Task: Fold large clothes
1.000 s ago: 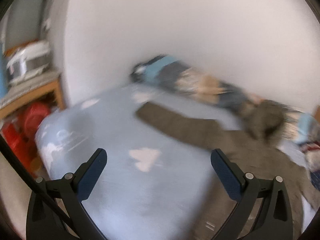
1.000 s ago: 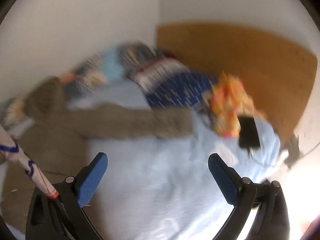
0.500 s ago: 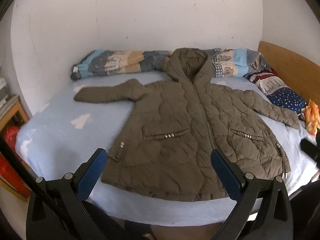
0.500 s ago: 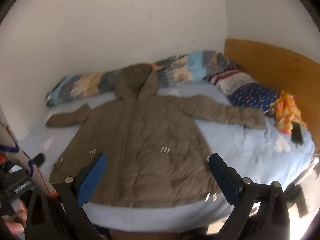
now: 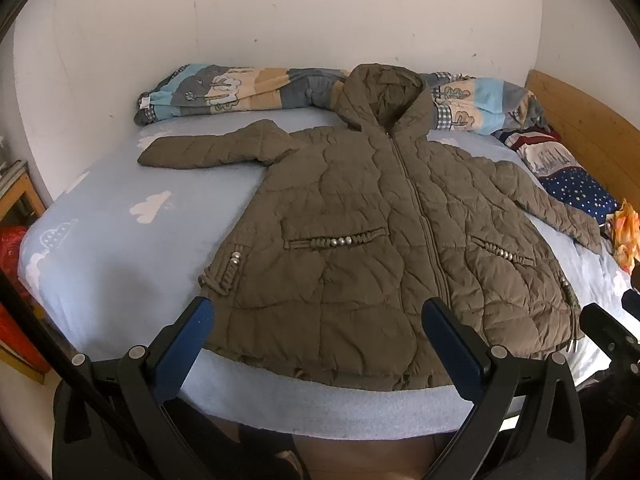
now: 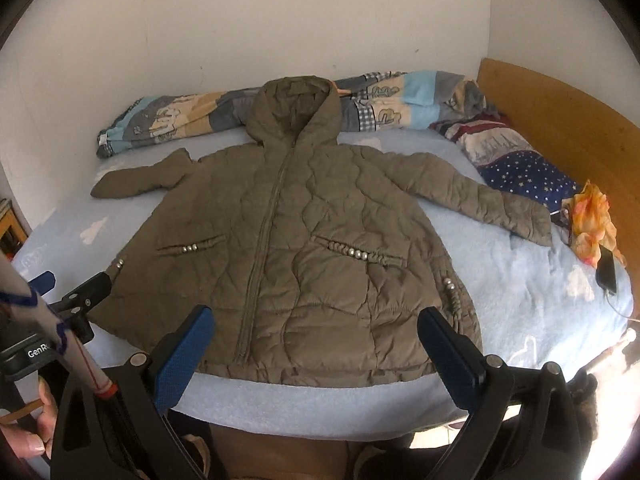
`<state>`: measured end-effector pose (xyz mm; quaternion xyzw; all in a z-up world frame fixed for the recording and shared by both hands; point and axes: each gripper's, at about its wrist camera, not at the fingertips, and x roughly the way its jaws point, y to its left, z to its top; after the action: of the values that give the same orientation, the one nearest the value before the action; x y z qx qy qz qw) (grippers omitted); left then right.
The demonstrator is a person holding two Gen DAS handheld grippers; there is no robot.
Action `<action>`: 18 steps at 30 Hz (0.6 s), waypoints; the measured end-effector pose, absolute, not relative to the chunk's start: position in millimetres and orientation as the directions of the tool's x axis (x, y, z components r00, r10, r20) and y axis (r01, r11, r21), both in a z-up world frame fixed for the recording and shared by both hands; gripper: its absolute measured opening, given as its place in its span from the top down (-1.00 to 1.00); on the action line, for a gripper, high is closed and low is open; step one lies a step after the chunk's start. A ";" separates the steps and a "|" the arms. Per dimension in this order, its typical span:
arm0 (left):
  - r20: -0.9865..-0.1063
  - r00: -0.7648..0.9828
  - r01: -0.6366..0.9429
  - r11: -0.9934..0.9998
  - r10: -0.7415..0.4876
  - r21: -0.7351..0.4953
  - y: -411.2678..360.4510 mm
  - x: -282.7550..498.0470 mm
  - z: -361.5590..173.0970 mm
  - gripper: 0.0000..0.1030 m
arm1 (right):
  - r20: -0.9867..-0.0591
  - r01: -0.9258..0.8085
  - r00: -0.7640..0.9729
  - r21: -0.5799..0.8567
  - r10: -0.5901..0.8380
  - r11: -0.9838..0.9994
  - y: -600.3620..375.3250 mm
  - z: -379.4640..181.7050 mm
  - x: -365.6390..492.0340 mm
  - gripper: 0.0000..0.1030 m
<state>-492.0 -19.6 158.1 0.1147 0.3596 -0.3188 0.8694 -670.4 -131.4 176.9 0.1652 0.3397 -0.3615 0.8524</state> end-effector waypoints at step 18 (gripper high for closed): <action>-0.702 0.528 0.648 0.761 -0.477 -0.029 -19.0 -493.0 152.6 -1.00 | -0.727 0.721 0.487 0.022 -0.484 0.692 -132.9 161.0 -671.7 -1.00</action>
<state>-493.0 -19.0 152.7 0.1184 0.3608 -0.3249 0.8662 -671.7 -132.9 161.0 0.1648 0.3605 -0.3560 0.8463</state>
